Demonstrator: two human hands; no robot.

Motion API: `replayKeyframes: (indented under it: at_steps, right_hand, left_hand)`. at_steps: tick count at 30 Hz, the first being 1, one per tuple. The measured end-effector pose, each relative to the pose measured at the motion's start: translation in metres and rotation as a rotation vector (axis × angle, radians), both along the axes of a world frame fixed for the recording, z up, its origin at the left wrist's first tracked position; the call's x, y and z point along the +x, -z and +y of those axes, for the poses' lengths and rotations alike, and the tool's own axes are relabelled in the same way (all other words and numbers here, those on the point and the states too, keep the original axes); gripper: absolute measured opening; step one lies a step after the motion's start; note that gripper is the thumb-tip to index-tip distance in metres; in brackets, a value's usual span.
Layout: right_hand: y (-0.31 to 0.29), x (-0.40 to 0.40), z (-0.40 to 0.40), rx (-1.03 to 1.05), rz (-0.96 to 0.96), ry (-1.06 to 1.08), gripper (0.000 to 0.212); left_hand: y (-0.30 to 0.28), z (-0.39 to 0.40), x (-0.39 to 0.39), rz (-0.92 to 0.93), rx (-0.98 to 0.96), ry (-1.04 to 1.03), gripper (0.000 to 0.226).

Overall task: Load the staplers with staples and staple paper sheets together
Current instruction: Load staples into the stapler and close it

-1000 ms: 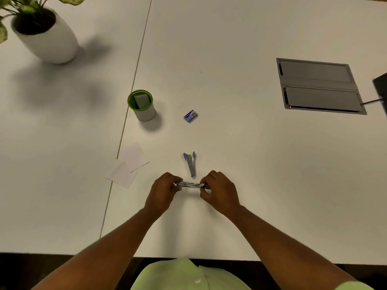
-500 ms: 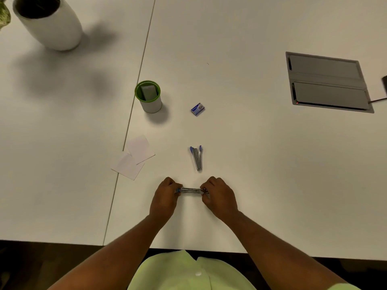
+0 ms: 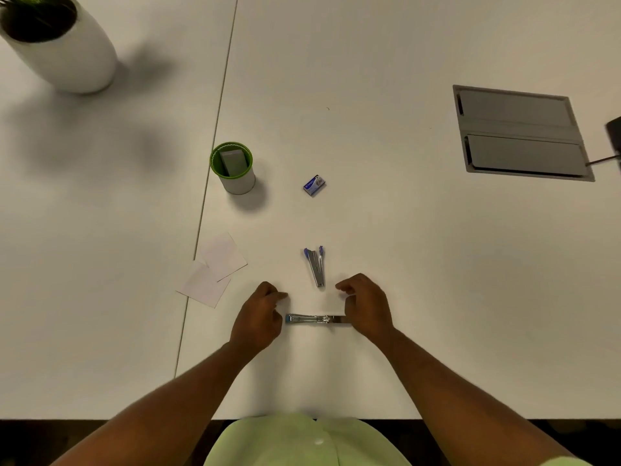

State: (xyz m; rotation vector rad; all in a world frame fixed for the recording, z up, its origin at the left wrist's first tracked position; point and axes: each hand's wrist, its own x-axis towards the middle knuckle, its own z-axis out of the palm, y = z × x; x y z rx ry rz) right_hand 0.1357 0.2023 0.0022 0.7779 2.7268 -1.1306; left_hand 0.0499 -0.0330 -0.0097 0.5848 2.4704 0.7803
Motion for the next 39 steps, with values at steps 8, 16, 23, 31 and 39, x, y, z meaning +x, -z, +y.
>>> replayKeyframes:
  at_steps: [8,16,23,31,39]
  right_hand:
    - [0.008,-0.094,0.033,-0.255,-0.094,0.299,0.018]
    - [0.015,-0.179,0.053,-0.25,-0.065,0.338,0.027]
    - [0.02,-0.223,0.066,-0.183,-0.108,0.213,0.048]
    - [0.025,-0.239,0.066,-0.082,-0.097,0.063,0.052]
    - [0.022,-0.218,0.052,-0.185,-0.095,0.241,0.022]
  left_hand:
    - [-0.003,0.037,-0.075,0.02,0.1,-0.278,0.026]
    - [0.004,0.092,-0.144,-0.089,0.2,-0.388,0.022]
    - [0.005,0.143,-0.192,-0.499,0.335,-0.821,0.027]
    - [0.002,0.162,-0.201,-0.627,0.415,-0.808,0.024]
    - [-0.006,0.161,-0.182,-0.64,0.412,-0.654,0.016]
